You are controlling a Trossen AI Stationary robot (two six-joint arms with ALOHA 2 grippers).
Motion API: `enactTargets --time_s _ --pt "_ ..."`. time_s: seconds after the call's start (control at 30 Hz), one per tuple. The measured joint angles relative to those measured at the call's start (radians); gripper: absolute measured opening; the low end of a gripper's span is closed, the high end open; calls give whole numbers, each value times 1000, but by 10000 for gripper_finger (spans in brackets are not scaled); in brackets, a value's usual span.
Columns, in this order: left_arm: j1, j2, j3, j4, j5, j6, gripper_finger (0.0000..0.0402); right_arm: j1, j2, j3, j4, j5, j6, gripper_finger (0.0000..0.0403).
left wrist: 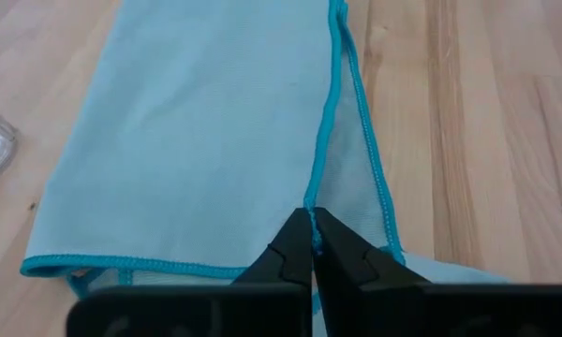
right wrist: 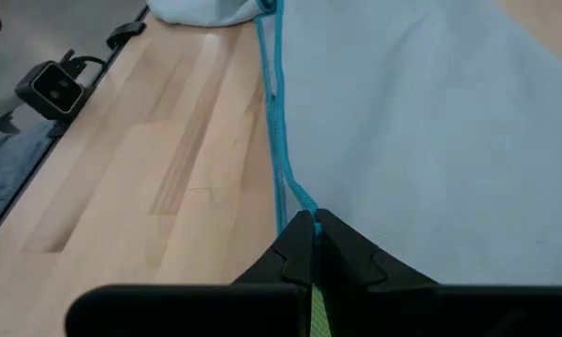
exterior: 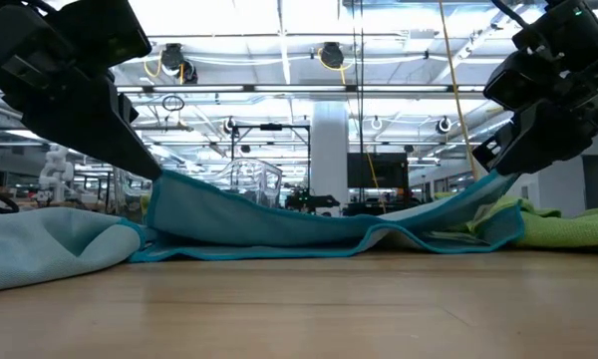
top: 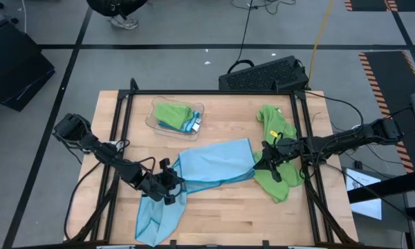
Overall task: Fold microfiber towels
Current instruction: Fold the right blue microfiber cloth
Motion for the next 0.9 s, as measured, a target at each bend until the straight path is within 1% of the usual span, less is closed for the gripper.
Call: enactTargets --time_s 0.13,0.3,0.5,0.7,0.8,0.9 --pt "0 0 0 0 4 -1 9 2 0 0 0 0 1 4" --pt "0 0 0 1 20 -2 4 2 0 0 0 0 1 4" --pt "0 0 0 1 21 -8 16 2 0 0 0 0 8 4" --pt "0 0 1 1 21 -17 6 5 0 0 0 0 16 5" --pt "0 0 1 2 24 -32 13 18 0 0 0 2 26 16" --pt "0 0 1 2 26 -38 37 36 0 0 0 2 28 44"
